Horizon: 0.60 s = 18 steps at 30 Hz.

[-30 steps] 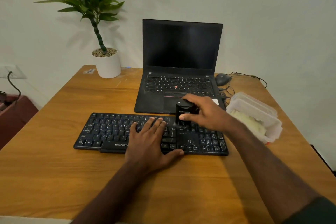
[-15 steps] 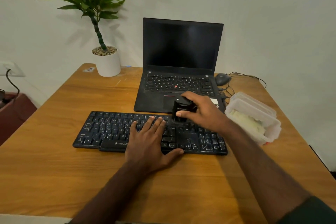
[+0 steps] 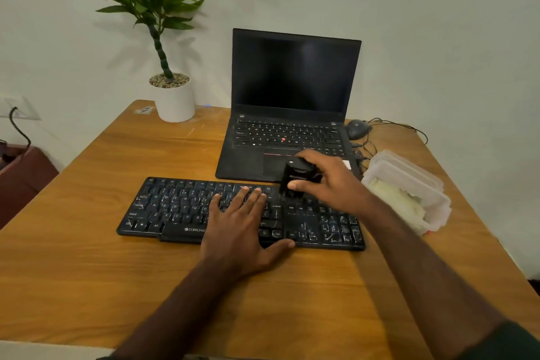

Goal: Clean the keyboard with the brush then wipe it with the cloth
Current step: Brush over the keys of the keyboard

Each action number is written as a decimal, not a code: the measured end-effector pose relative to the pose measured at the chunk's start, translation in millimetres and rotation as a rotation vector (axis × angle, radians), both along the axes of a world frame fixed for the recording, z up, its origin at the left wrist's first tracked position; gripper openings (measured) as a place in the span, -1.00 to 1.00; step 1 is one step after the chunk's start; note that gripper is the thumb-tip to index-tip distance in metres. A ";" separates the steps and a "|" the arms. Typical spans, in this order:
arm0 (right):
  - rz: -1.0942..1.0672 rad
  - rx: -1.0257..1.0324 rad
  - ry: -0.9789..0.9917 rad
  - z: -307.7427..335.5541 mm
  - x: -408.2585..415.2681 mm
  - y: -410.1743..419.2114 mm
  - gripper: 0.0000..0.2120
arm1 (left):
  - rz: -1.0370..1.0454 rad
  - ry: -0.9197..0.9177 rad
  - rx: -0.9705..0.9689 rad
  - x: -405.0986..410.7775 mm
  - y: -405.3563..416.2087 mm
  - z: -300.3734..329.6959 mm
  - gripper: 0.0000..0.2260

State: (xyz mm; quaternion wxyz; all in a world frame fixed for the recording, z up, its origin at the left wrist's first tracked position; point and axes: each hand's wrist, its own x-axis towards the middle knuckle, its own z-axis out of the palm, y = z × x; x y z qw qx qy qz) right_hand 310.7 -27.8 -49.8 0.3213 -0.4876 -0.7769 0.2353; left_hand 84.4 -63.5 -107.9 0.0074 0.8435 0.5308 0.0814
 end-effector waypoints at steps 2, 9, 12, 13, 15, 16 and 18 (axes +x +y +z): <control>0.049 -0.002 0.012 -3.9 -12.9 0.7 -0.68 | 0.000 -0.013 0.000 0.4 -0.5 -0.5 0.03; 0.001 -0.064 -0.052 4.7 34.6 0.5 -0.70 | -0.001 -0.015 -0.005 -0.9 1.1 -1.9 0.04; -0.041 -0.052 -0.054 7.8 39.5 -1.1 -0.69 | -0.002 -0.004 0.003 -1.0 1.1 -1.8 0.04; -0.036 -0.036 -0.034 7.5 33.3 -1.3 -0.69 | -0.002 -0.005 0.009 -0.7 0.9 -1.7 0.04; -0.017 -0.003 0.015 3.0 15.4 -0.5 -0.68 | 0.003 -0.015 0.020 -0.1 0.5 -1.2 0.04; -0.005 0.003 0.026 0.1 7.1 0.0 -0.68 | 0.006 -0.021 0.022 0.4 0.1 -0.5 0.04; 0.019 -0.020 0.023 -2.8 -0.3 1.2 -0.68 | 0.004 -0.025 0.019 0.7 -0.1 -0.6 0.04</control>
